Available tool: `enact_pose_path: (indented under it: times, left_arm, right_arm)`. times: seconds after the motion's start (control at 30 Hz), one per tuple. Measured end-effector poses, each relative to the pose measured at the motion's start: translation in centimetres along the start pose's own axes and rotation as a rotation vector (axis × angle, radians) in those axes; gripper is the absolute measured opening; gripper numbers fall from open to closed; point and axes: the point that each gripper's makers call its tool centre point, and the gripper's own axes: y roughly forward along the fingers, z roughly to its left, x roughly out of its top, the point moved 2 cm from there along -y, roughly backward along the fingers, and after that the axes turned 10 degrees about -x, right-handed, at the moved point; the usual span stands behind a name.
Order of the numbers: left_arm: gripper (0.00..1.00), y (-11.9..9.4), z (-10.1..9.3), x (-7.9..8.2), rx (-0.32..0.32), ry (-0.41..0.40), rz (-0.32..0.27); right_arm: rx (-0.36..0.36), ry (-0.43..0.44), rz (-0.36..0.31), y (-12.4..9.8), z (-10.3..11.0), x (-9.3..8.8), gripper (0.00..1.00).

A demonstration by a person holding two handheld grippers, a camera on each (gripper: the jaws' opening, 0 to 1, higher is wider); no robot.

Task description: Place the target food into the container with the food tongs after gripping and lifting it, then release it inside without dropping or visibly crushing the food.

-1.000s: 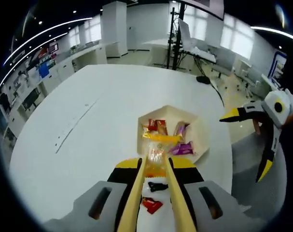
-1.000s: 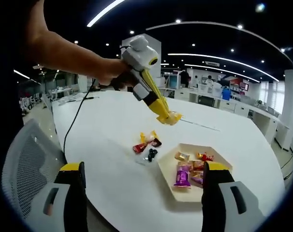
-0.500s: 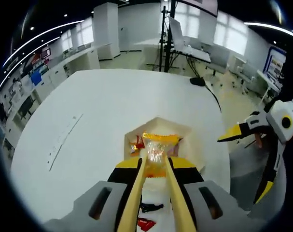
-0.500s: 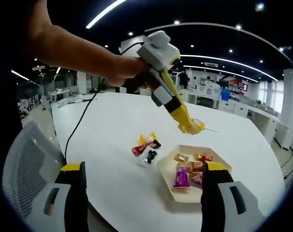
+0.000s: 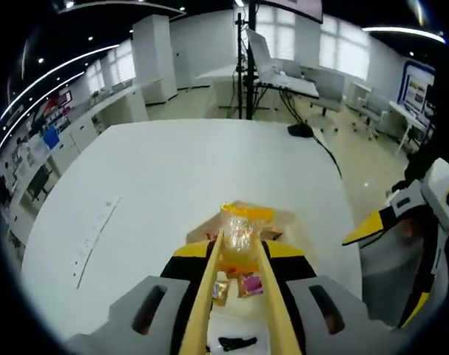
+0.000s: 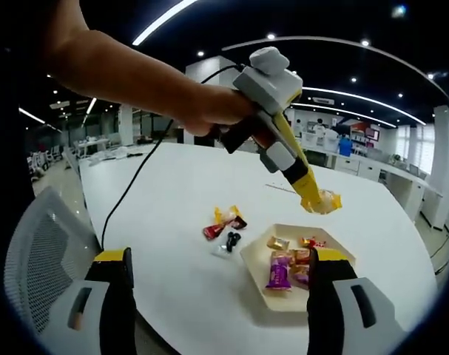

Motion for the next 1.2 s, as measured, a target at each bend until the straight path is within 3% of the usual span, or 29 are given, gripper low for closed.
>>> enact_pose_path:
  times: [0.5, 0.8, 1.2]
  left_arm:
    - [0.26, -3.2, 1.1, -1.3, 0.023, 0.001, -0.03]
    - [0.26, -5.2, 2.6, -2.7, 0.078, -0.036, -0.063]
    - [0.26, -7.1, 1.8, -5.4, 0.102, -0.056, -0.082]
  right_arm:
    - [0.006, -0.001, 0.018, 0.1, 0.1, -0.2, 0.97]
    - [0.008, -0.006, 0.022, 0.2, 0.1, -0.4, 0.97]
    - [0.008, -0.01, 0.027, 0.2, 0.1, -0.4, 0.97]
